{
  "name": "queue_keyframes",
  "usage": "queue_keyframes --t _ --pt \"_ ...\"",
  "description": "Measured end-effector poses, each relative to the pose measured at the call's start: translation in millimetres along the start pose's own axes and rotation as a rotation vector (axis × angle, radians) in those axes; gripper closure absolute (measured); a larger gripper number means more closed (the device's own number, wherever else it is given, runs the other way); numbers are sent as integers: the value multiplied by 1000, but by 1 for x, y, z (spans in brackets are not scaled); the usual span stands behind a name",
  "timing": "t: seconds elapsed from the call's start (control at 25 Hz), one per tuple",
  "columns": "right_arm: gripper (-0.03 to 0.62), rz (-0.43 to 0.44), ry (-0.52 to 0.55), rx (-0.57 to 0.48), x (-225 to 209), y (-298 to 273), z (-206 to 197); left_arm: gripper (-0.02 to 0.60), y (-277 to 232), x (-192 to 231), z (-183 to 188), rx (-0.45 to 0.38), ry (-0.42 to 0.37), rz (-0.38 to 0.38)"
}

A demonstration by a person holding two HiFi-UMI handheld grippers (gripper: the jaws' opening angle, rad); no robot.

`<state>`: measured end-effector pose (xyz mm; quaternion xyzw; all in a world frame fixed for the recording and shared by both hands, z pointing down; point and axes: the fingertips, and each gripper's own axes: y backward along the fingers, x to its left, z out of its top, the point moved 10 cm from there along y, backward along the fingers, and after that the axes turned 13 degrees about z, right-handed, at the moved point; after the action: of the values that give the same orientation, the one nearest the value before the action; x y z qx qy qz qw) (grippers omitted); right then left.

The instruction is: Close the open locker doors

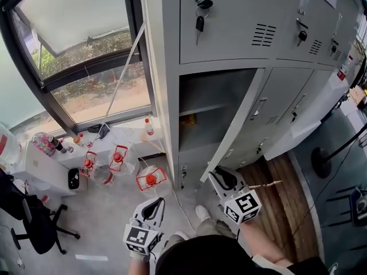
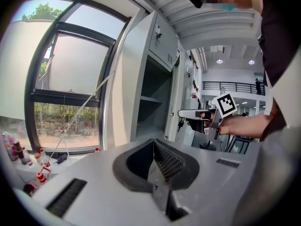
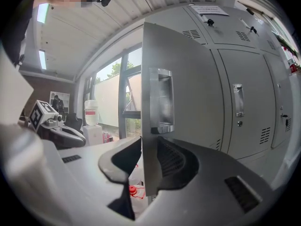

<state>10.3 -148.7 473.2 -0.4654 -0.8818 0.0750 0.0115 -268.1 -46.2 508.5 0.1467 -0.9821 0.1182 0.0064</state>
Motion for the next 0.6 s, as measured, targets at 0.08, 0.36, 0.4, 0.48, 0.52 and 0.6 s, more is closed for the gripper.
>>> queue_keyframes --t 0.08,0.36,0.4,0.48,0.52,0.6 --pt "479 18 1 -4 -1 -6 2 572 -2 2 1 0 4 15" --pt "480 91 14 -3 -9 -28 7 572 -5 8 3 12 26 75" --pt "480 101 15 -2 -10 -32 8 572 -6 8 4 14 30 84" --pt "480 122 15 -2 -13 -38 9 572 -8 11 2 6 29 103" --pt "480 132 15 -2 -15 -42 10 572 -9 12 2 3 30 112" --pt "480 154 16 -1 -18 -50 12 572 -12 14 3 1 35 131"
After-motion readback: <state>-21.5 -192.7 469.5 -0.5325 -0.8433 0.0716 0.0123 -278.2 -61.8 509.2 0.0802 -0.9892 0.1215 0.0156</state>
